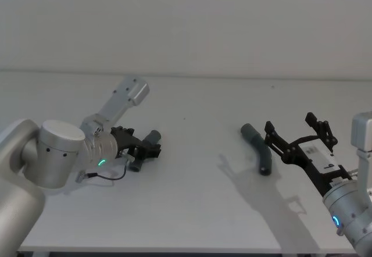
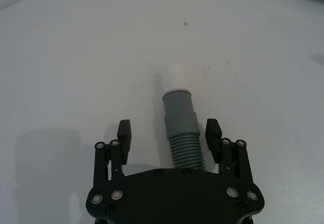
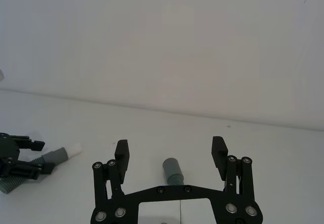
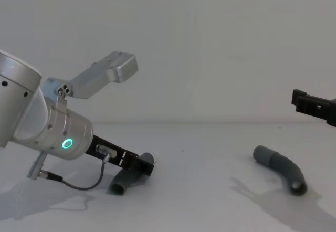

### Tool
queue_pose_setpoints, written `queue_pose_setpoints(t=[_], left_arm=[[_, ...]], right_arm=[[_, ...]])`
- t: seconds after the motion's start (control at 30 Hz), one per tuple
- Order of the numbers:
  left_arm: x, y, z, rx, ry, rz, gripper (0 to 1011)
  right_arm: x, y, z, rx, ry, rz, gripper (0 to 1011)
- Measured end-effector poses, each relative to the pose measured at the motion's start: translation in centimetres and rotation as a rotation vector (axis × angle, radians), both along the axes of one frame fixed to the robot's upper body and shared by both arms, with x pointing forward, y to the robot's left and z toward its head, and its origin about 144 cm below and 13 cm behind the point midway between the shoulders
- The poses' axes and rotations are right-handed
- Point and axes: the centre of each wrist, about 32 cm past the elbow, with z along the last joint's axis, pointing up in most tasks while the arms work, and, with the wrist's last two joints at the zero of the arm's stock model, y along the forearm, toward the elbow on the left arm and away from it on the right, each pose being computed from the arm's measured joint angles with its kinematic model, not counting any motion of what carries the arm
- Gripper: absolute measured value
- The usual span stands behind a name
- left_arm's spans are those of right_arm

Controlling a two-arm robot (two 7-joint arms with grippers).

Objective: Use both hands to pick up one end of the pipe from the table, align the ends, and insert them.

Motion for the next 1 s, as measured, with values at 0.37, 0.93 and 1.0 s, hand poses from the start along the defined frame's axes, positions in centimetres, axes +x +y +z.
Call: queue_pose_setpoints(t=[0.37, 0.93, 1.0], left_arm=[[-0.05, -0.07, -0.01, 0.006, 0.001, 0.0, 610], [-0.09, -0.1, -0.01, 0.009, 0.002, -0.001, 353], [-0.09, -0.1, -0.01, 0.009, 0.002, -0.001, 353]], right_arm=[[0.0, 0.0, 0.0, 0.0, 0.0, 0.0, 1001], [0.0, 0.0, 0.0, 0.0, 0.0, 0.0, 1001], [0.0, 0.0, 0.0, 0.0, 0.0, 0.0, 1001]])
